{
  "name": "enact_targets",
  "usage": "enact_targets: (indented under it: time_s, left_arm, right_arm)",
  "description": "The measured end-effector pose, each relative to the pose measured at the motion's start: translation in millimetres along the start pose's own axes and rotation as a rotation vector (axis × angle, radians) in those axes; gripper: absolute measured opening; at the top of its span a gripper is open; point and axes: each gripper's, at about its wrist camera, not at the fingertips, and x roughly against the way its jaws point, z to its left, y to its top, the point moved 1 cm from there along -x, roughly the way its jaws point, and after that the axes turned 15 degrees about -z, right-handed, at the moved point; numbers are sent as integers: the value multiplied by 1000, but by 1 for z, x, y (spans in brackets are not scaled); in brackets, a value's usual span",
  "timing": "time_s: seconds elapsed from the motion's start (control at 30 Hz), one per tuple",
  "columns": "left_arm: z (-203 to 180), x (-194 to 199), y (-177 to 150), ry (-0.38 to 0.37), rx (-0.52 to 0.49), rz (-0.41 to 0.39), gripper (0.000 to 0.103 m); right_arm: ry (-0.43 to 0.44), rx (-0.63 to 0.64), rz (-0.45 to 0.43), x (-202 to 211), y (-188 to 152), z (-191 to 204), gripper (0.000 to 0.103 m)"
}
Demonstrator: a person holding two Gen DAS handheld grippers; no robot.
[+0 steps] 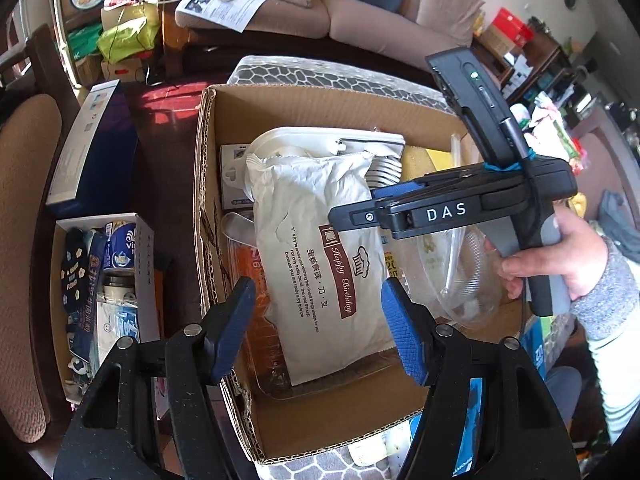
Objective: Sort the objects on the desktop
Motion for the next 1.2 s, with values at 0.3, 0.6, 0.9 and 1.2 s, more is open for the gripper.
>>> enact_targets:
  time_s: [0.3,0.6,0.9,1.2]
  left_arm:
    - [1,5,-4,-31,18,-20,62]
    - [3,9,-8,-60,60,-31,62]
    - [5,14,-5,-54,62,-37,62]
    - [-1,30,6,-117,70,-72,62]
  right_arm:
    - [78,24,-45,7,0,12,29]
    - [263,-62,-2,-5,1,20,55]
    - [240,52,31,7,11,33,13]
    - [308,184,212,15,12,42,12]
